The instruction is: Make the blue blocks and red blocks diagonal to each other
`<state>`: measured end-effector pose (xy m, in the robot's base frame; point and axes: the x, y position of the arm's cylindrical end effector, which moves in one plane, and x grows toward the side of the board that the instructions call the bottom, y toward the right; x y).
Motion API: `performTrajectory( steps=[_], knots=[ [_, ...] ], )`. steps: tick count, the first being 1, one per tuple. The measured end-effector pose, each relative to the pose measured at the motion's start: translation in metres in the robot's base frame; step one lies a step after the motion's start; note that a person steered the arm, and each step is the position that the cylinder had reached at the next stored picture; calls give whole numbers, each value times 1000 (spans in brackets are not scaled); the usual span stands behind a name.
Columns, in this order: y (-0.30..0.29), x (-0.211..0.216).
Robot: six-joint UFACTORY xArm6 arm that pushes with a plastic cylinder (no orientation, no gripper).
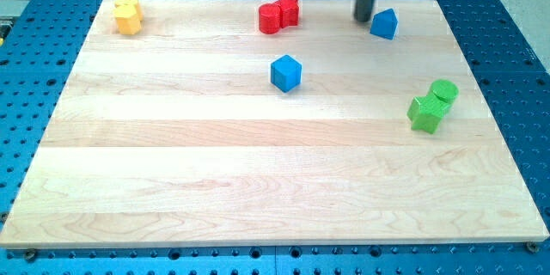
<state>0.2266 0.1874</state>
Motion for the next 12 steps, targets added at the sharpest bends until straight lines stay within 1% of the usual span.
performTrajectory(
  steps=[1, 2, 3, 4, 5, 6, 7, 8, 9, 10, 11, 12],
  knots=[
    [36, 28],
    [-19, 49],
    [-54, 84],
    [-8, 77],
    [16, 101],
    [-48, 123],
    [-83, 128],
    [-74, 111],
    [-120, 120],
    [-111, 82],
    [-82, 29],
    [-77, -20]
  ],
)
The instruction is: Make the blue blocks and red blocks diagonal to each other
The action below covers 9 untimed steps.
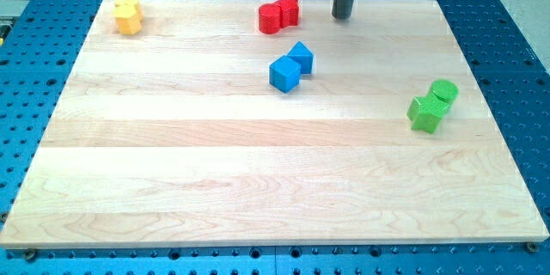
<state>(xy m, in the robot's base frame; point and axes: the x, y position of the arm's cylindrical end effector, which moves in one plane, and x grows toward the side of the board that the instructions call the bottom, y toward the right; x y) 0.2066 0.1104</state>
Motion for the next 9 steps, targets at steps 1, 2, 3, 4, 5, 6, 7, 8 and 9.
performTrajectory(
  steps=[1, 2, 3, 4, 5, 6, 7, 8, 9],
  knots=[
    [-72, -4],
    [-143, 32],
    [-158, 55],
    [-215, 73],
    [-206, 89],
    [-200, 152],
    [-267, 152],
    [-319, 136],
    [-270, 103]
  ],
)
